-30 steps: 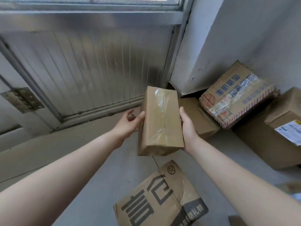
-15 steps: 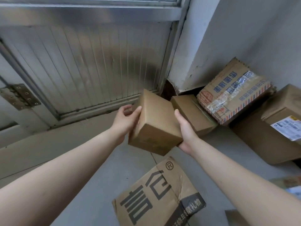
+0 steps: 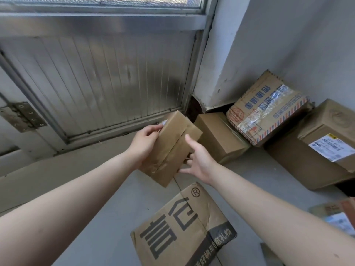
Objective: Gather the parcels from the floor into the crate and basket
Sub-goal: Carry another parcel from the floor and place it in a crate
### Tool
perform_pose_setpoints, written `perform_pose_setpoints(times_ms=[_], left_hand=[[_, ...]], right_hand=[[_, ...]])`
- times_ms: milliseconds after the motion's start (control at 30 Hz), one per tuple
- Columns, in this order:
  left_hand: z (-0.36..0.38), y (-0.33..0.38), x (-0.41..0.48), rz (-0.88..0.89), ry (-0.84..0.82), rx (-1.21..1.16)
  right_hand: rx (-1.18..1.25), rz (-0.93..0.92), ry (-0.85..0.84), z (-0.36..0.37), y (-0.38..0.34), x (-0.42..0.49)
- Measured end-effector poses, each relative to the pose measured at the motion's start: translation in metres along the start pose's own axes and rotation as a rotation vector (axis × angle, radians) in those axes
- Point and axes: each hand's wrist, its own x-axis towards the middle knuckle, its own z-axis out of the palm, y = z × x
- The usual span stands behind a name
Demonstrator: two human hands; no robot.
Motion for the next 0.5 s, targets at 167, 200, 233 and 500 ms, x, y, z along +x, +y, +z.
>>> perform_pose_setpoints(times_ms=[167, 200, 233, 500], left_hand=[[0.012, -0.003, -0.011, 0.150, -0.188, 0.254], [0.016, -0.006, -0.013, 0.193, -0.238, 0.359], [0.019, -0.010, -0.014, 0.215, -0.281, 0.433], [0.035, -0.025, -0.020, 0.193, -0.479, 0.821]], right_hand=[[-0.007, 0.111, 0.203, -0.015, 0.008, 0.010], [-0.049, 0.140, 0.239, -0.020, 0.006, 0.008], [-0.106, 0.166, 0.259, -0.024, 0.005, 0.006], [-0.891, 0.446, 0.043, -0.078, 0.004, -0.026]])
